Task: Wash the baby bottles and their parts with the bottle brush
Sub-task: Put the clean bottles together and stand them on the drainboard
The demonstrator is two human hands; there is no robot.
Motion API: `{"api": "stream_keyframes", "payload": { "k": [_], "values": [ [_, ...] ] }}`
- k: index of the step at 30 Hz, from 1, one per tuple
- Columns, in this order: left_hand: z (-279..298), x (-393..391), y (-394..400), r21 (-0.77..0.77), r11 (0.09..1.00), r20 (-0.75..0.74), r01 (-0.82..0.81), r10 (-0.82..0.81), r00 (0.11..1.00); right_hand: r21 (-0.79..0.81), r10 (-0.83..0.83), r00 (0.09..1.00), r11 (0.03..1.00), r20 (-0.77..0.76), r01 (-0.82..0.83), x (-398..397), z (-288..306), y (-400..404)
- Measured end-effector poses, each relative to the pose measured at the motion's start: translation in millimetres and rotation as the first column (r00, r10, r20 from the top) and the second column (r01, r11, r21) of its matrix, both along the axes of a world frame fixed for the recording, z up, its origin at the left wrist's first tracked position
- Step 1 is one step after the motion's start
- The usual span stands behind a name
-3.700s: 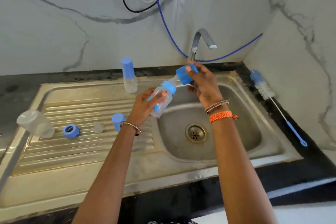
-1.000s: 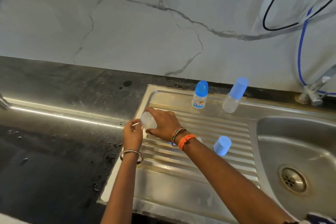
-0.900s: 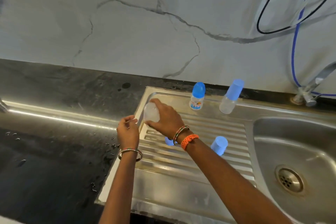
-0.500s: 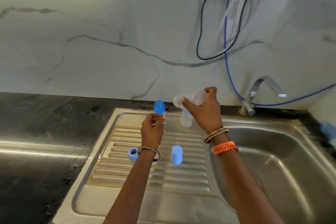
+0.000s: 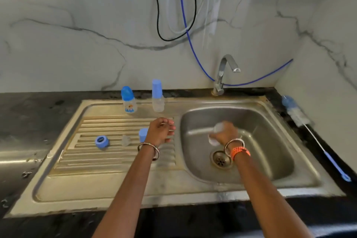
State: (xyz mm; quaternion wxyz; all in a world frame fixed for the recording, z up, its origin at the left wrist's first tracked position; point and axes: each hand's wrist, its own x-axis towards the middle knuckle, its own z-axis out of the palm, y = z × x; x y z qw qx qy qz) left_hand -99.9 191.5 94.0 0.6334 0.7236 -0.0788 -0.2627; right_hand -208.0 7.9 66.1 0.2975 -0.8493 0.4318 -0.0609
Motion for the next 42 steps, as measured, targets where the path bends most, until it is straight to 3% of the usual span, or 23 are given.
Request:
{"api": "stream_keyframes", "payload": {
  "k": [1, 3, 4, 5, 6, 7, 8, 9, 11, 13, 14, 15, 16, 17, 18, 19, 21, 24, 27, 29, 32, 37, 42],
  "values": [
    [-0.6, -2.6, -0.1, 0.019, 1.000, 0.002, 0.013, -0.013, 1.000, -0.071, -0.068, 0.970, 0.994, 0.232, 0.087, 0.7, 13.0, 0.8],
    [-2.4, -8.3, -0.8, 0.050, 0.999, 0.004, 0.021, -0.021, 1.000, -0.162, -0.110, 0.752, 0.947, 0.650, 0.279, -6.1, 18.6, 1.8],
    [-1.9, -11.0, -1.3, 0.050, 0.999, -0.004, 0.016, -0.015, 1.000, -0.199, -0.095, 0.763, 0.938, 0.640, 0.284, -7.8, 9.4, 0.1],
    [-1.1, -13.7, -2.5, 0.044, 0.999, -0.020, 0.010, -0.010, 1.000, -0.170, -0.064, 0.829, 0.967, 0.555, 0.188, -9.7, -1.7, -0.9],
    [-1.9, -15.2, -3.7, 0.039, 0.999, -0.037, 0.013, -0.011, 0.999, -0.007, -0.067, 0.942, 0.997, 0.329, 0.073, -11.5, -12.5, 2.2],
    [-2.5, -18.5, -5.4, 0.045, 0.999, -0.048, 0.030, -0.028, 0.998, 0.262, -0.045, 0.997, 0.965, 0.068, 0.026, -14.2, -21.2, 4.6],
    [-1.7, -21.4, -5.3, 0.055, 0.997, -0.053, 0.057, -0.054, 0.997, 0.410, -0.046, 0.997, 0.909, -0.060, 0.067, -16.4, -24.0, 7.4],
    [-1.2, -24.2, -4.0, 0.066, 0.994, -0.058, 0.087, -0.083, 0.995, 0.395, -0.086, 0.996, 0.914, -0.028, 0.090, -16.9, -24.1, 10.1],
    [0.2, -26.2, -4.3, 0.061, 0.993, -0.064, 0.101, -0.097, 0.993, 0.124, -0.169, 0.943, 0.983, 0.287, 0.138, -9.2, -16.2, 9.3],
    [-1.3, -25.8, -2.2, 0.062, 0.994, -0.072, 0.086, -0.081, 0.994, -0.057, -0.154, 0.762, 0.968, 0.629, 0.243, -7.6, 1.6, 17.2],
    [-2.1, -25.9, -1.2, 0.057, 0.996, -0.081, 0.072, -0.068, 0.994, -0.097, -0.126, 0.726, 0.961, 0.677, 0.257, -7.1, -1.3, 16.7],
    [-2.8, -25.5, -1.1, 0.046, 0.997, -0.092, 0.060, -0.055, 0.994, -0.076, -0.117, 0.747, 0.973, 0.654, 0.219, -5.2, -7.7, 14.8],
    [-4.1, -26.0, -0.2, 0.035, 0.998, -0.105, 0.054, -0.050, 0.993, 0.088, -0.169, 0.802, 0.986, 0.573, 0.145, -4.0, -13.8, 15.3],
    [-5.7, -26.0, -0.6, 0.032, 0.998, -0.121, 0.055, -0.050, 0.991, 0.373, -0.263, 0.864, 0.923, 0.429, 0.095, -2.4, -19.9, 16.9],
    [-9.0, -27.8, -0.9, 0.035, 0.998, -0.141, 0.059, -0.054, 0.989, 0.588, -0.332, 0.896, 0.802, 0.295, 0.103, -1.1, -25.7, 19.7],
    [-11.5, -29.2, -1.4, 0.045, 0.996, -0.160, 0.074, -0.065, 0.985, 0.676, -0.397, 0.875, 0.728, 0.279, 0.115, -0.9, -28.2, 20.8],
    [-15.8, -31.3, -1.2, 0.072, 0.991, -0.191, 0.109, -0.094, 0.977, 0.689, -0.494, 0.777, 0.716, 0.390, 0.109, 4.3, -23.4, 23.0],
    [-20.7, -31.1, 2.4, 0.209, 0.952, -0.131, 0.222, -0.198, 0.972, 0.817, -0.596, 0.648, 0.572, 0.474, -0.072, 10.1, -6.8, 41.3],
    [-14.8, -30.4, 4.6, 0.155, 0.932, -0.128, 0.328, -0.310, 0.942, 0.830, -0.656, 0.515, 0.491, 0.551, -0.263, 13.0, 3.4, 58.4],
    [-10.4, -30.1, 5.0, 0.052, 0.928, -0.115, 0.370, -0.362, 0.925, 0.818, -0.618, 0.537, 0.470, 0.574, -0.333, 15.2, 8.0, 67.1],
    [-9.1, -29.3, 7.2, -0.037, 0.923, 0.003, 0.382, -0.382, 0.924, 0.804, -0.477, 0.667, 0.488, 0.572, -0.340, 21.2, 8.0, 79.3],
    [-7.2, -21.1, 14.6, -0.196, 0.946, 0.136, 0.259, -0.235, 0.962, 0.769, -0.179, 0.879, 0.580, 0.441, -0.268, 32.7, -1.1, 97.4],
    [-9.7, -12.5, 37.6, -0.212, 0.966, 0.153, 0.148, -0.116, 0.981, 0.704, 0.004, 0.927, 0.649, 0.375, -0.287, 45.7, -3.8, 116.1]
  ]
}}
